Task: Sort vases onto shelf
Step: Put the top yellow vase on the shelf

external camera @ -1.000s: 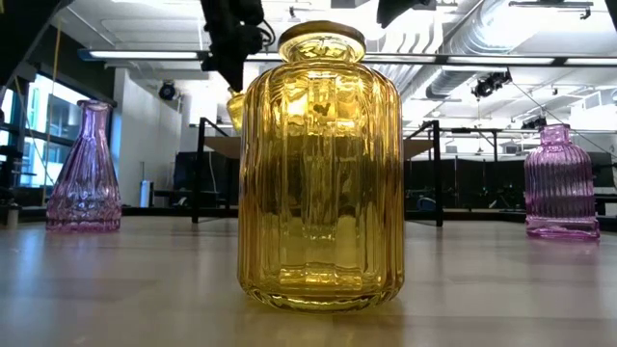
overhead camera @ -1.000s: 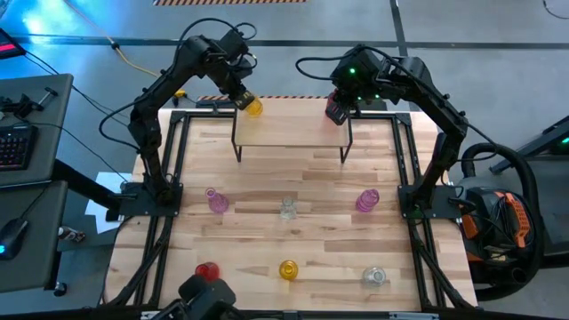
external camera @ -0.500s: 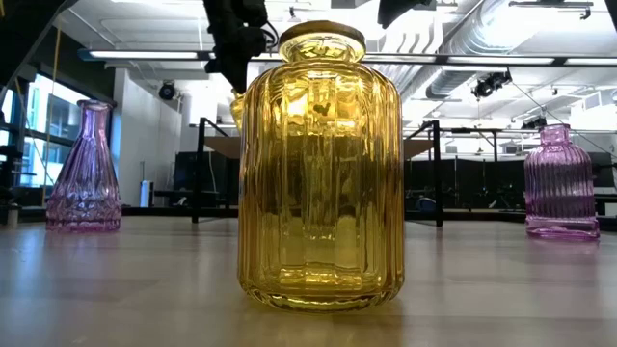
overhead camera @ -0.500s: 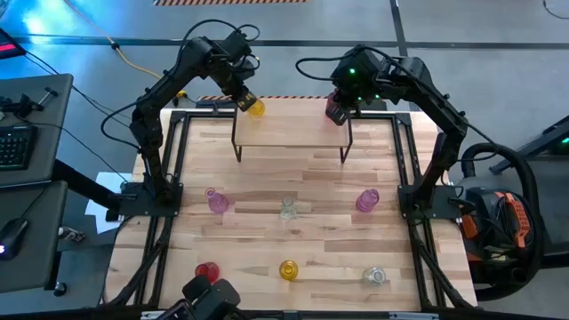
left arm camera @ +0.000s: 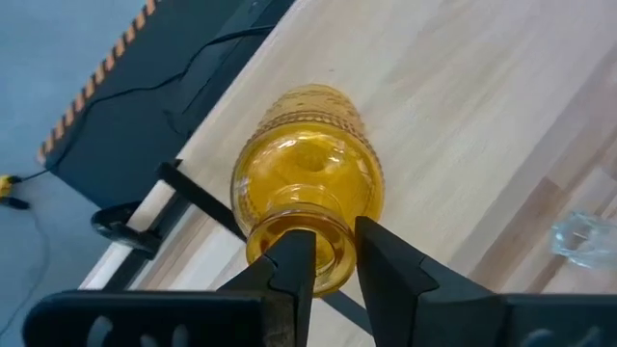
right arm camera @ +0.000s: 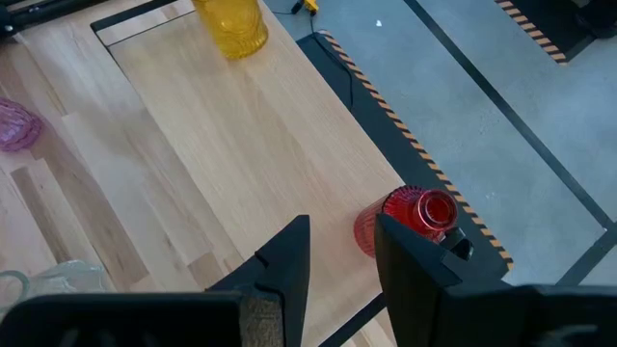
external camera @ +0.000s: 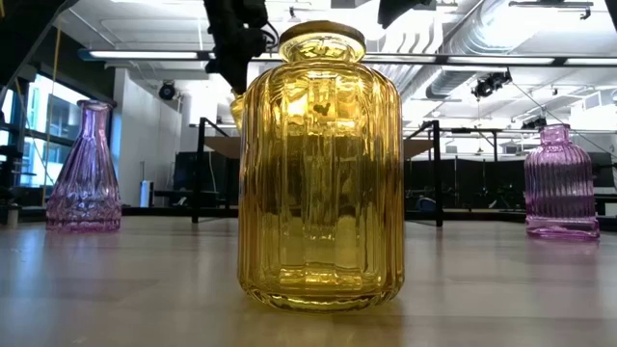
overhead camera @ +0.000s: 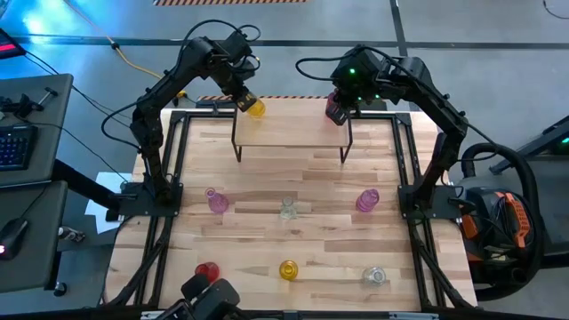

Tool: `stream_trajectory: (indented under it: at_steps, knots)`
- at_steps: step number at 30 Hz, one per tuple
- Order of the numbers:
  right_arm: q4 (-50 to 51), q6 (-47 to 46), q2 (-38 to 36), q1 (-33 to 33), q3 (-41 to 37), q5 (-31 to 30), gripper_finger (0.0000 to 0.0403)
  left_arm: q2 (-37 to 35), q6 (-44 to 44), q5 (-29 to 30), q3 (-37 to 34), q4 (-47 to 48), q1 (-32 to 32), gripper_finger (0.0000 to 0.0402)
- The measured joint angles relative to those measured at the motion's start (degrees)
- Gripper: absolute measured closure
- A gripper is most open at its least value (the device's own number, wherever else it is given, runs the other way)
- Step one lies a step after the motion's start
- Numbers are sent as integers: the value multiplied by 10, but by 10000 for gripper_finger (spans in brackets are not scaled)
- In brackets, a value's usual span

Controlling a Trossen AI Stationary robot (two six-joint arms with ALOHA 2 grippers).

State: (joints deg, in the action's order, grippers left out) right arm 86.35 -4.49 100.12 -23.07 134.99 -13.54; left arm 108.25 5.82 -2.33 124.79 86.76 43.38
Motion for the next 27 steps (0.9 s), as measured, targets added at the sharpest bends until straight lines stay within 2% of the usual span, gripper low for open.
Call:
stream_trajectory:
  at_steps: [27]
  knots:
    - [0,-6,0,0,0,0,304,0,4,20,0,-40,-18,330]
